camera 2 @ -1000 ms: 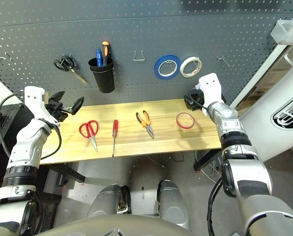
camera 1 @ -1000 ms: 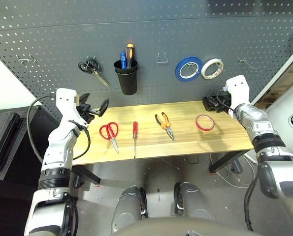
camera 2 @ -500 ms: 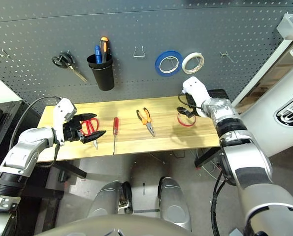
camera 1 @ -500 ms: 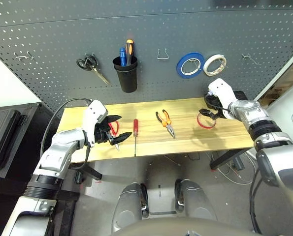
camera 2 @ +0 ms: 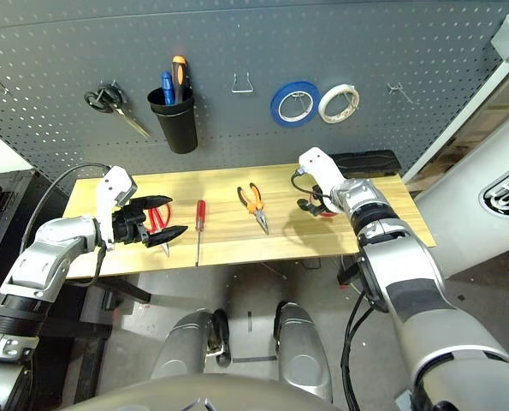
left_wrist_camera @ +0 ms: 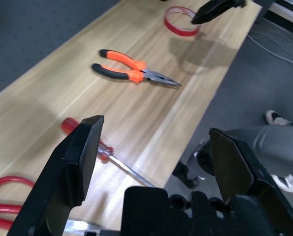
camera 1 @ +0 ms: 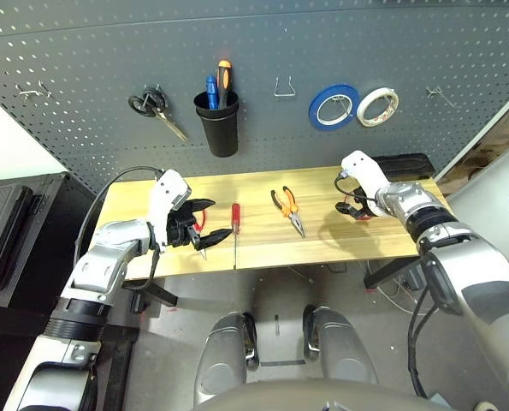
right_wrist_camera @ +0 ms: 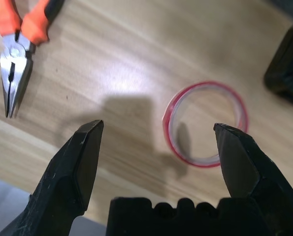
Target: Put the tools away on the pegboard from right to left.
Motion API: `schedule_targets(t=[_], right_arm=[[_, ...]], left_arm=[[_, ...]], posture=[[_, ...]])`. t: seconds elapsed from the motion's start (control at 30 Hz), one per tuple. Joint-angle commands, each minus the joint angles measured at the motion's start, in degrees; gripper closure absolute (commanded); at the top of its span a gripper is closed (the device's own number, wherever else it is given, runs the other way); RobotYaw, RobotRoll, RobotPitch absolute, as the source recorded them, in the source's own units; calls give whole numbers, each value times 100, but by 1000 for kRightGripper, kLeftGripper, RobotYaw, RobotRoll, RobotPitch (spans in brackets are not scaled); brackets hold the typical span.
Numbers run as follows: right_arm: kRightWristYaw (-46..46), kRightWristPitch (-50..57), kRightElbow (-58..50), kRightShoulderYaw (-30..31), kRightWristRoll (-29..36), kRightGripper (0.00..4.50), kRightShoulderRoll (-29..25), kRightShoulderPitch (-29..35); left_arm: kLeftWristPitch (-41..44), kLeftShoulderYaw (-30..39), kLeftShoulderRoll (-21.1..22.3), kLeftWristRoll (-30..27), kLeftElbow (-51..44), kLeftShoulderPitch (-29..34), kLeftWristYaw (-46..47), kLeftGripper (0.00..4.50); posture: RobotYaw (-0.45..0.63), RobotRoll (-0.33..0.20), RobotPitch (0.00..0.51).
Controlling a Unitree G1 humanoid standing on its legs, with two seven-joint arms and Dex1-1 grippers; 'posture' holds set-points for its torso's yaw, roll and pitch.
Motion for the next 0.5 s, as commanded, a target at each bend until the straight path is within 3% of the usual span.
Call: schedule_targets(t=[0.03, 0.5], right_arm=[[-3, 130, 47, -104, 53, 0, -1, 52], [-345, 35, 174, -286, 55, 0, 141, 205]], left_arm=[[157, -34, 27, -58, -204, 82, -39, 39], [434, 39, 72, -112, -631, 262, 76, 39]], posture=[[11, 0, 191], [26, 0, 222]])
